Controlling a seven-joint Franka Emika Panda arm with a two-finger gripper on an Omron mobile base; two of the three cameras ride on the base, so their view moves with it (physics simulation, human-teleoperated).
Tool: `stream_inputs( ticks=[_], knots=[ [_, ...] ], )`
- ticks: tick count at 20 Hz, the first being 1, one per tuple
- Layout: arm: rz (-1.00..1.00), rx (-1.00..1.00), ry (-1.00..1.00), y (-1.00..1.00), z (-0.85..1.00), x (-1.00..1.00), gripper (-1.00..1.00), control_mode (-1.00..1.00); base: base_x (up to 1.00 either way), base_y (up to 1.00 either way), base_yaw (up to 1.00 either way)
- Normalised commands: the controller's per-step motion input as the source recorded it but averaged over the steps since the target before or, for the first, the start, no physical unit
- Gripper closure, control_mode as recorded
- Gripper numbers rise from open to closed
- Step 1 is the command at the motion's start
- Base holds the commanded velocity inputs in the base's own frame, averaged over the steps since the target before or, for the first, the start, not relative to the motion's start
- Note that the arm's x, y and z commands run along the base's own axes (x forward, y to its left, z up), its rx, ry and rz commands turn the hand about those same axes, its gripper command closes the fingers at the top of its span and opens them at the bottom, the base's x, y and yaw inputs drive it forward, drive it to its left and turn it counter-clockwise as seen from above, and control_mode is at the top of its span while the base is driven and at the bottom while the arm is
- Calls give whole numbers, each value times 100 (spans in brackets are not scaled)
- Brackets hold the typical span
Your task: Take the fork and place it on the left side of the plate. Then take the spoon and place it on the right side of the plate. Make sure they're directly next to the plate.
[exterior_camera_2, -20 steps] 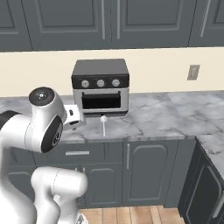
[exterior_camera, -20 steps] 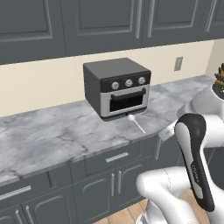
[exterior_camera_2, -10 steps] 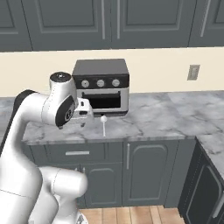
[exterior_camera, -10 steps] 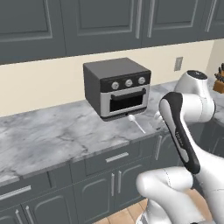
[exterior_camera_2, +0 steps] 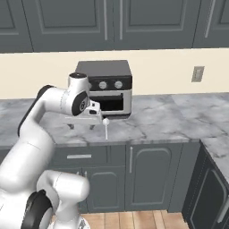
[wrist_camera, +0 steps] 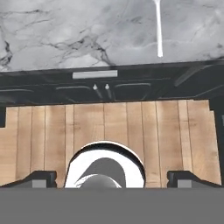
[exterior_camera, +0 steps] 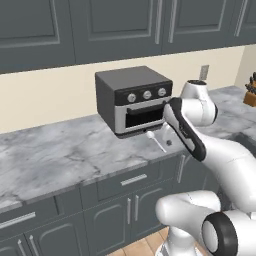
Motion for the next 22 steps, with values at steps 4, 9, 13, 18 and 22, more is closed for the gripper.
stream_inputs(
  ticks=[4,9,13,18,22],
  knots=[
    [-5,0,1,-6,-52,55,-100,-100,0,0,0],
    [-6,-1,0,-11,-38,49,-100,-100,0,0,0],
    [-7,-5,-1,-5,-30,43,-100,-100,0,0,0],
    [-7,-7,-8,0,-27,35,-100,-100,0,0,0],
    [-7,-7,-18,0,-27,27,-100,-100,0,0,0]
  ],
)
